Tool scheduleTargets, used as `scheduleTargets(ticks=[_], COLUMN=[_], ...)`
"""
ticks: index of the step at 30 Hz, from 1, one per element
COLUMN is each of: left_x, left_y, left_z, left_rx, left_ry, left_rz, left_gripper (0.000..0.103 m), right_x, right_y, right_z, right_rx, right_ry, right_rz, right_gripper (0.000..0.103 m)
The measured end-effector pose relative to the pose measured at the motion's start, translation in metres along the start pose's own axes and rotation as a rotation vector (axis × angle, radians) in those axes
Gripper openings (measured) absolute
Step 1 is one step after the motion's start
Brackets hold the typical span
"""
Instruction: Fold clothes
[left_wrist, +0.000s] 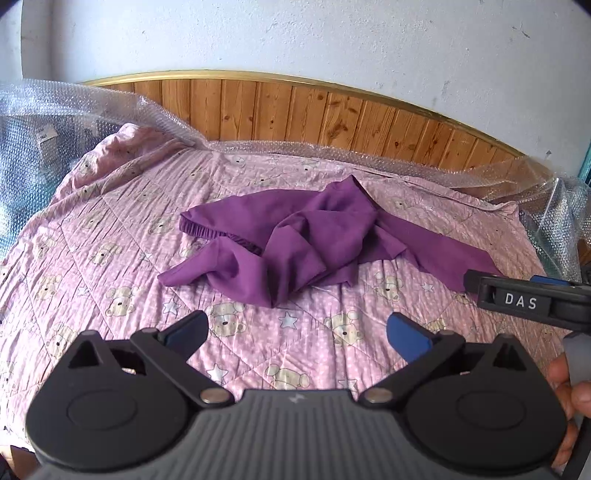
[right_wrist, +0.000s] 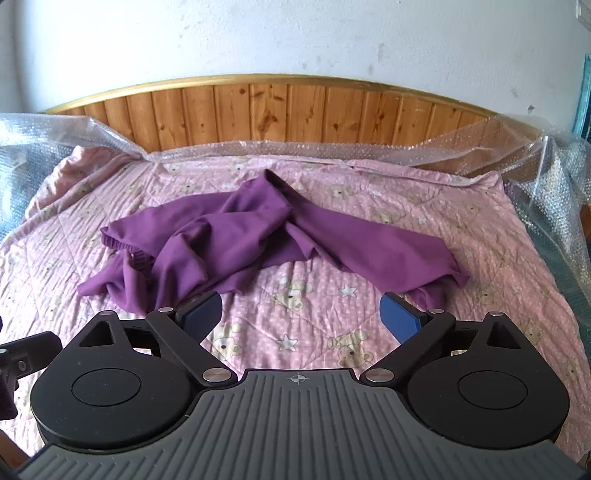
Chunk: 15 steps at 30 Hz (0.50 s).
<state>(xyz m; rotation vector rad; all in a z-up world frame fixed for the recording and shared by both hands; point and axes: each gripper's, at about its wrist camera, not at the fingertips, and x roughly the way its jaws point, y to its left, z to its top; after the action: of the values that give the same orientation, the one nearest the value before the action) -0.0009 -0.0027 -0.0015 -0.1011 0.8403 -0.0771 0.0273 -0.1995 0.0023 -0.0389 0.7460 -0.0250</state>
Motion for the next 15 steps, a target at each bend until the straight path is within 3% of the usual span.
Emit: scheduleTargets(ticks=[7, 10, 15], left_x=[0.003, 0.004, 0.001], left_y=[-0.008, -0.013, -0.010], left_z=[-0.006, -0.005, -0.002], left_rx=[0.099, 0.147, 0.147], left_ry=[-0.006, -0.016, -0.004], left_rz=[-0.002, 0.037, 0.039], left_gripper=[0.103, 0.103, 0.103], right_x=[-0.002, -0.002, -0.001], right_y=[0.000, 0.000, 0.001], right_z=[-0.002, -0.004, -0.007], right_rx=[0.004, 0.006, 0.009], right_ry=[0.000, 0.001, 0.008], right_rz=[-0.003, -0.004, 0.002], right_gripper=[0.096, 0.097, 0.098])
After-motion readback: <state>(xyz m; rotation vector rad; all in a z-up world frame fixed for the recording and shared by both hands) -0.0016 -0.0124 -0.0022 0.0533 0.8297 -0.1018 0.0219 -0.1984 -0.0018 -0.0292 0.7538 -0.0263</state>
